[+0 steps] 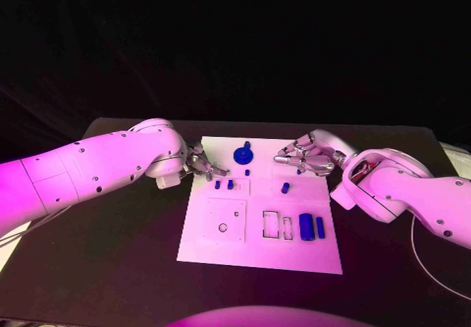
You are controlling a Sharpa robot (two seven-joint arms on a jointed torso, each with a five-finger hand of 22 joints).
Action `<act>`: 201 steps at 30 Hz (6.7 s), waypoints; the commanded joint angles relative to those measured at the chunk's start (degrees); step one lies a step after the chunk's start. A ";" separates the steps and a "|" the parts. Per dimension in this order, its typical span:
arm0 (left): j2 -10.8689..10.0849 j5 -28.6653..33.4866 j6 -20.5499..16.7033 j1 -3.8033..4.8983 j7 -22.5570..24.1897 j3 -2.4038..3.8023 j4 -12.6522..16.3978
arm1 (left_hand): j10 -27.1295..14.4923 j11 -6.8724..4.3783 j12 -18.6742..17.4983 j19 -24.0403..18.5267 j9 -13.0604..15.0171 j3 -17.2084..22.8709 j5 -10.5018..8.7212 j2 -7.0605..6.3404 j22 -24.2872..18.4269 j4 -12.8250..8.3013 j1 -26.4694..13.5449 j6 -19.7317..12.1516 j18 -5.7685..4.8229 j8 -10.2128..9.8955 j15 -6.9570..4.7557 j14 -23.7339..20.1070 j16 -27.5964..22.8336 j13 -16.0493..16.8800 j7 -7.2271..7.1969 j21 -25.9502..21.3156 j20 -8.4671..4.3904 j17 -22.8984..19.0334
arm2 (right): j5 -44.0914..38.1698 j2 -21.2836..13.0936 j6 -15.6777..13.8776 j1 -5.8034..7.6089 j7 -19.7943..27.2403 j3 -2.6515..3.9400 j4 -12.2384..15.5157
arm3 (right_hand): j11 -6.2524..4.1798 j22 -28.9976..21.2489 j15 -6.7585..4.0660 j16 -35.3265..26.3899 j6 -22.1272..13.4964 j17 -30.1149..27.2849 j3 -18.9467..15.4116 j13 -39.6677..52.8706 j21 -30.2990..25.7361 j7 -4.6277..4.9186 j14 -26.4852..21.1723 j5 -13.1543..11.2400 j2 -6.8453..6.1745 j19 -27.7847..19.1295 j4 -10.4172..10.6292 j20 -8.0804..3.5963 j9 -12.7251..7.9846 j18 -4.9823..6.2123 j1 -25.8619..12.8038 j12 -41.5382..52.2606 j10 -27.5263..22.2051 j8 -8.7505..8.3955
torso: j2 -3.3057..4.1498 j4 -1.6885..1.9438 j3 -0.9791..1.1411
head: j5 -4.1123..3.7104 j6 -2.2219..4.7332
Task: Assemble the parts on the task board
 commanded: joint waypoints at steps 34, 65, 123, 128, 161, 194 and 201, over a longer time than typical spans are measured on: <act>5.24 -26.88 -18.06 -3.16 30.89 -1.13 -0.85 | -18.80 7.73 -41.95 -6.39 -24.25 1.40 0.19 -1.25 -24.49 -9.98 27.06 -4.68 6.54 -24.43 5.83 -1.51 -23.58 -41.69 7.47 -34.57 5.07 -14.76 | 0.51 0.12 -2.46 -0.03 0.34 -0.01 -0.12 | 0.44 -8.73 0.22 -8.43 -1.02 -7.28 -0.78 -7.80 -6.04 0.52 -0.21 1.63 3.09 -4.76 -0.04 0.30 -0.03 2.49 5.20 -7.95 -5.85 -0.41 | 0.14 -0.03 -0.05 | -0.95 1.51; 9.41 -30.87 -11.27 -4.17 24.43 -1.00 -2.98 | -12.72 6.98 -47.30 -0.59 -28.25 6.83 0.17 0.31 -10.44 -10.58 28.29 2.58 4.07 -28.01 4.92 1.51 -17.39 -47.00 6.66 -19.41 4.03 -11.72 | 1.39 0.26 -4.06 -0.03 1.55 -0.01 -0.06 | 0.64 -15.30 0.33 -14.00 -1.49 -12.25 -2.31 -12.51 -11.14 0.69 -1.43 2.66 4.01 -7.11 -0.04 0.44 0.03 3.54 6.64 -10.62 -6.20 -0.20 | 0.17 -0.07 0.05 | -1.94 1.17; 0.64 -21.25 -14.64 -4.55 25.34 2.41 1.07 | -4.80 6.85 -52.99 -0.29 -30.81 22.79 0.18 -2.47 -3.99 -17.84 23.65 8.58 3.08 -31.92 4.88 1.21 -16.15 -47.74 7.38 -13.55 4.05 -14.41 | 2.58 0.34 -3.42 -1.15 2.29 -0.01 -1.20 | 0.62 -16.63 0.30 -14.86 -1.49 -12.92 -2.75 -13.28 -12.15 0.67 -1.49 2.82 4.17 -7.41 0.03 0.39 0.03 3.74 6.60 -10.80 -6.07 -0.15 | -0.01 0.12 0.10 | -1.69 1.26; 0.55 -21.17 -14.10 -4.56 25.40 2.40 1.36 | -4.69 6.80 -53.03 -0.31 -30.82 22.74 0.18 -2.48 -4.01 -17.85 23.49 8.68 3.10 -31.94 4.86 1.18 -16.21 -47.72 7.33 -13.58 4.05 -14.59 | 2.59 0.37 -3.38 -1.18 2.27 -0.01 -1.22 | 0.62 -16.63 0.30 -14.86 -1.49 -12.92 -2.75 -13.28 -12.15 0.67 -1.49 2.82 4.17 -7.41 0.03 0.39 0.03 3.74 6.60 -10.80 -6.07 -0.15 | -0.01 0.17 0.10 | -1.69 1.17; 1.92 -20.92 -9.66 -4.57 26.23 2.20 -0.01 | -4.34 6.67 -53.17 -0.38 -30.84 22.48 0.14 -2.58 -4.00 -17.95 23.05 8.96 3.12 -31.99 4.77 1.12 -16.24 -47.66 7.19 -13.65 4.01 -14.84 | 2.62 0.84 -3.06 -1.19 2.00 -0.01 -1.31 | 0.62 -16.83 0.30 -14.99 -1.49 -13.02 -2.77 -13.37 -12.30 0.67 -1.50 2.88 4.22 -7.46 0.02 0.39 0.03 3.77 6.63 -10.81 -6.06 -0.15 | -0.01 0.13 0.06 | -1.61 1.03; 2.12 -20.92 -8.14 -4.56 24.23 2.12 0.06 | -7.52 7.92 -55.53 -0.87 -32.18 22.13 0.14 -3.30 -5.08 -18.23 21.52 5.24 3.31 -34.54 5.64 0.91 -16.12 -48.27 8.28 -15.12 4.57 -15.52 | 2.78 1.09 -2.72 -1.19 1.87 -0.02 -1.35 | 0.61 -16.97 0.29 -15.20 -1.42 -13.13 -2.93 -13.64 -12.46 0.65 -1.49 2.93 4.33 -7.40 0.07 0.38 0.05 3.77 6.57 -10.84 -6.02 -0.09 | -0.04 0.15 0.05 | -1.48 0.77; 2.12 -21.46 -8.35 -4.56 24.18 2.10 0.11 | -7.78 8.00 -55.52 -0.80 -32.19 22.19 0.14 -3.14 -4.90 -18.22 21.44 5.45 3.27 -34.39 5.72 0.85 -16.18 -48.28 8.38 -14.95 4.66 -15.74 | 3.05 1.05 -2.61 -1.19 1.92 -0.02 -1.36 | 0.61 -16.93 0.29 -15.09 -1.40 -13.00 -2.95 -13.67 -12.45 0.65 -1.44 2.94 4.35 -7.37 0.07 0.38 0.05 3.76 6.57 -10.84 -6.00 -0.08 | -0.06 0.17 0.06 | -1.52 0.79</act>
